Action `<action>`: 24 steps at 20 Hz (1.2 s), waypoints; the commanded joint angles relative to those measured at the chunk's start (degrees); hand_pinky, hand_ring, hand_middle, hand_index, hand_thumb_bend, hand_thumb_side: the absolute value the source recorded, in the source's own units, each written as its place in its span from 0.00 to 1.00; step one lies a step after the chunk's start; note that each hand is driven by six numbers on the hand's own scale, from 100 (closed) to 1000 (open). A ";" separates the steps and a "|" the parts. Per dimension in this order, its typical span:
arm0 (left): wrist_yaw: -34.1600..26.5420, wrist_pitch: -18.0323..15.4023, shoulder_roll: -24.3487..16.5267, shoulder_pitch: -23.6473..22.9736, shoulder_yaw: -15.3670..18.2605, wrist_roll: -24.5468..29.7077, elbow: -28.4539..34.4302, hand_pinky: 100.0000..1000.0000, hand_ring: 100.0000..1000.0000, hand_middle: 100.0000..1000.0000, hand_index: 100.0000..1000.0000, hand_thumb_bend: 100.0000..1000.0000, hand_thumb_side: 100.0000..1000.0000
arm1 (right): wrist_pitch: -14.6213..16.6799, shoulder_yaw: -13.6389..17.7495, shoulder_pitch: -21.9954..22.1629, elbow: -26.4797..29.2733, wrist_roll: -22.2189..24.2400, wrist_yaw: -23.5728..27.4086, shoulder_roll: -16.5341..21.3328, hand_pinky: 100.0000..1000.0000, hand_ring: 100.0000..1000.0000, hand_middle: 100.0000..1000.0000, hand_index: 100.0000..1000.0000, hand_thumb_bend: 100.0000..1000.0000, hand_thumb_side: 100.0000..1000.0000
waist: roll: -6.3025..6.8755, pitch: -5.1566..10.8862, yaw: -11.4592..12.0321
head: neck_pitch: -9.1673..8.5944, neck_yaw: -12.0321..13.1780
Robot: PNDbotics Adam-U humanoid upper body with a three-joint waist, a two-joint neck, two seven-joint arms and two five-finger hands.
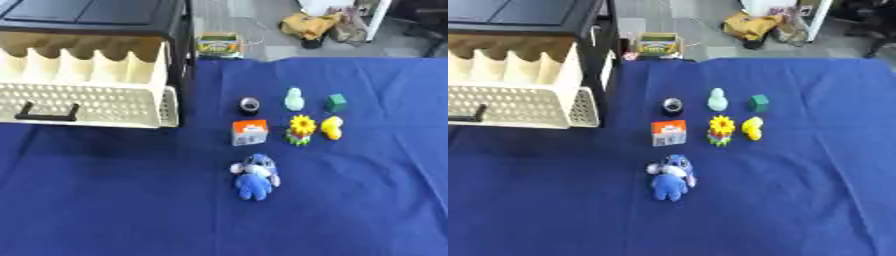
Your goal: Pick up objects from table and place into drawer.
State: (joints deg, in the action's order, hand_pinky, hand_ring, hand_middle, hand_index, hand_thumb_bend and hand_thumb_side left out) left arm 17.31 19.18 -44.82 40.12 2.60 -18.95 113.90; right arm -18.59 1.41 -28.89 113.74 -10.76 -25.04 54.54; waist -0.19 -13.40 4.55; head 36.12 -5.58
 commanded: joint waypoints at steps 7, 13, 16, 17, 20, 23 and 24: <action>7.52 -1.13 6.81 1.65 -1.90 -6.66 0.69 0.00 0.00 0.00 0.80 0.57 0.88 | -0.06 -5.35 -5.03 -1.02 17.36 -9.98 5.57 0.70 0.75 0.71 0.89 0.53 1.00 | 0.44 1.36 0.05 | -0.20 -0.10; 6.58 -3.55 9.53 1.48 -3.26 -6.67 0.69 0.00 0.00 0.00 0.81 0.46 0.95 | 1.77 -8.98 -8.04 -7.02 22.10 -13.21 4.67 0.71 0.75 0.71 0.89 0.56 1.00 | 0.46 1.32 0.22 | -0.96 -0.49; 5.93 -4.04 9.66 1.51 -3.46 -7.15 0.69 0.00 0.00 0.00 0.84 0.34 0.98 | 2.29 -10.62 -9.33 -10.05 22.96 -13.86 4.13 0.70 0.73 0.69 0.88 0.57 1.00 | 0.45 1.38 0.37 | -0.86 -0.70; 5.75 -4.23 9.63 1.48 -3.57 -7.25 0.69 0.00 0.00 0.00 0.84 0.33 0.98 | 2.38 -11.16 -9.77 -10.97 23.27 -13.75 3.92 0.70 0.73 0.69 0.88 0.57 1.00 | 0.44 1.41 0.42 | -0.81 -0.76; 5.19 -4.77 9.54 1.41 -3.88 -7.25 0.69 0.00 0.00 0.00 0.85 0.28 0.99 | 2.71 -12.81 -11.11 -13.57 24.71 -12.98 3.23 0.71 0.74 0.70 0.89 0.59 0.95 | 0.37 1.51 0.53 | -0.68 -1.05; 4.67 -4.98 9.53 1.35 -3.98 -7.38 0.69 0.00 0.00 0.00 0.84 0.26 1.00 | 3.04 -14.31 -12.27 -15.89 26.73 -11.71 2.50 0.71 0.75 0.70 0.90 0.61 0.86 | 0.33 1.59 0.63 | -0.63 -1.28; 4.55 -4.99 9.59 1.34 -4.00 -7.33 0.69 0.00 0.00 0.00 0.84 0.25 1.00 | 3.14 -14.67 -12.58 -16.51 27.38 -11.30 2.27 0.71 0.75 0.71 0.90 0.61 0.82 | 0.32 1.61 0.66 | -0.61 -1.32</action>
State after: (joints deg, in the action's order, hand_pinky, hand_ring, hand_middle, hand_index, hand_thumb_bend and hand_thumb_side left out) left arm 22.17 14.51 -34.19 40.72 -1.62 -26.26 113.90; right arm -15.59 -13.39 -40.37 97.90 15.85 -37.00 55.85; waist 0.19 -13.06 5.15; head 35.67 -6.70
